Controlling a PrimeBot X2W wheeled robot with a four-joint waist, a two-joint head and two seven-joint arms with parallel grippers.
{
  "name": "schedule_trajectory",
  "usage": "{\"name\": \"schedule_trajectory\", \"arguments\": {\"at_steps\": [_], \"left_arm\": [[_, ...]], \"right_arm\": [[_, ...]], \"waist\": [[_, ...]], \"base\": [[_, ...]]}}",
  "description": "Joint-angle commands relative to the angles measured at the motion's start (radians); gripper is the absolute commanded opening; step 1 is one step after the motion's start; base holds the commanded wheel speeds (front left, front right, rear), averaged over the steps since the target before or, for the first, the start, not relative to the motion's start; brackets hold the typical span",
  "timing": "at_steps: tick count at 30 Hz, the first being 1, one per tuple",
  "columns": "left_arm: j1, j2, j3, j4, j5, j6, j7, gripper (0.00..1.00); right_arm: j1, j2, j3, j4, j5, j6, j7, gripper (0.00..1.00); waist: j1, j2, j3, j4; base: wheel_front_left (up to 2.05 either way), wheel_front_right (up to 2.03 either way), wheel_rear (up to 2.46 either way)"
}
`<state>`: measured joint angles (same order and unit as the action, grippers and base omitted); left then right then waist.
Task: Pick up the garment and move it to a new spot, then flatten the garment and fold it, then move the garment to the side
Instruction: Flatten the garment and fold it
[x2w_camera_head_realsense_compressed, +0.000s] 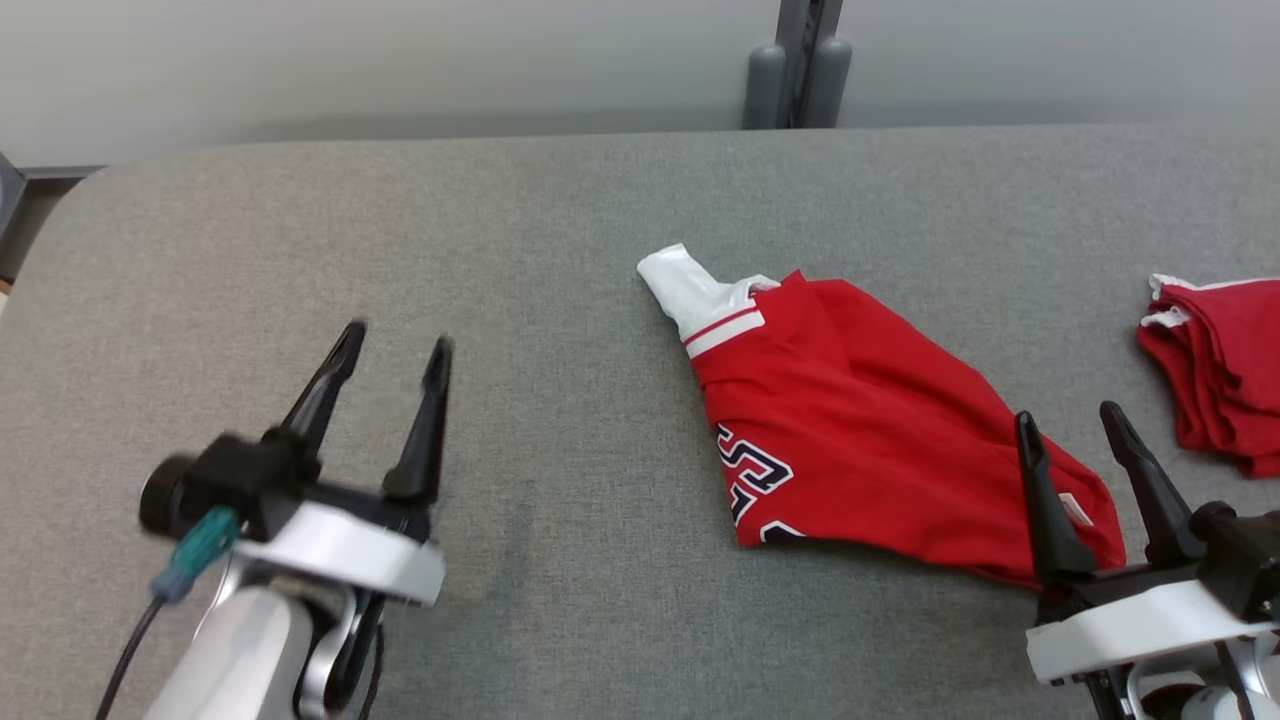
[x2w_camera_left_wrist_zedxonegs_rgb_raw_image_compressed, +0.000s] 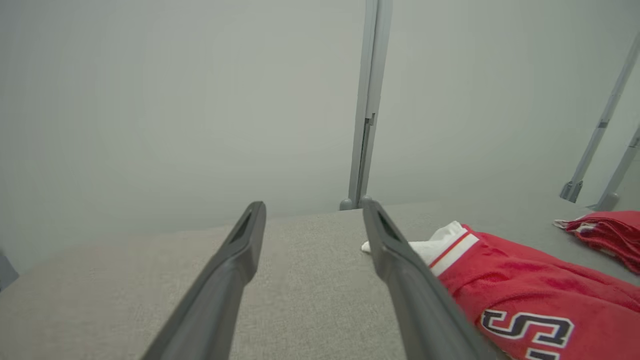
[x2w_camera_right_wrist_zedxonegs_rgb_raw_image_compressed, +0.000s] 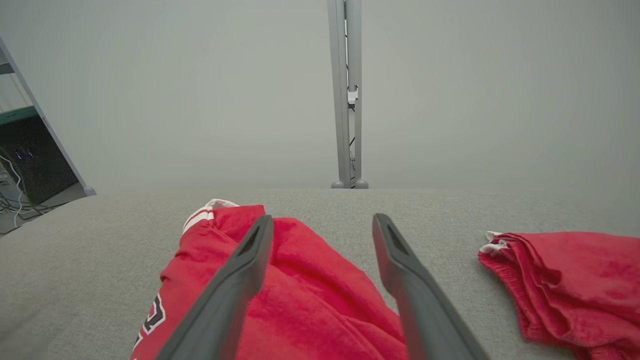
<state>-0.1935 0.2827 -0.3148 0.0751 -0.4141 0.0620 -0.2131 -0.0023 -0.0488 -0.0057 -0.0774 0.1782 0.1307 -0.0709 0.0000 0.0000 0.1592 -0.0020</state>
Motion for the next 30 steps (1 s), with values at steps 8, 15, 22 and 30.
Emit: {"name": "schedule_trajectory", "arguments": {"at_steps": [8,15,22,30], "left_arm": [[-0.307,-0.052,-0.087,0.095,-0.002,-0.097,0.132,1.00],[-0.537,-0.119,-0.142,0.353,-0.048,-0.159,0.254,1.00],[-0.712,-0.174,-0.187,0.690,-0.117,-0.187,0.369,1.00],[-0.796,-0.193,-0.209,0.944,-0.139,-0.182,0.477,0.49]], "right_arm": [[-0.065,-0.004,0.024,-0.006,0.008,0.000,-0.011,1.00],[-0.104,-0.004,0.045,0.015,0.031,0.000,-0.043,1.00],[-0.140,-0.004,0.067,0.055,0.052,0.000,-0.078,1.00],[-0.152,-0.004,0.077,0.081,0.065,0.000,-0.097,1.00]], "waist": [[0.0000,0.0000,0.110,-0.057],[0.0000,0.0000,0.191,-0.127],[0.0000,0.0000,0.234,-0.190],[0.0000,0.0000,0.251,-0.218]], "base": [[0.00,0.00,0.00],[0.00,0.00,0.00],[0.00,0.00,0.00],[0.00,0.00,0.00]]}}
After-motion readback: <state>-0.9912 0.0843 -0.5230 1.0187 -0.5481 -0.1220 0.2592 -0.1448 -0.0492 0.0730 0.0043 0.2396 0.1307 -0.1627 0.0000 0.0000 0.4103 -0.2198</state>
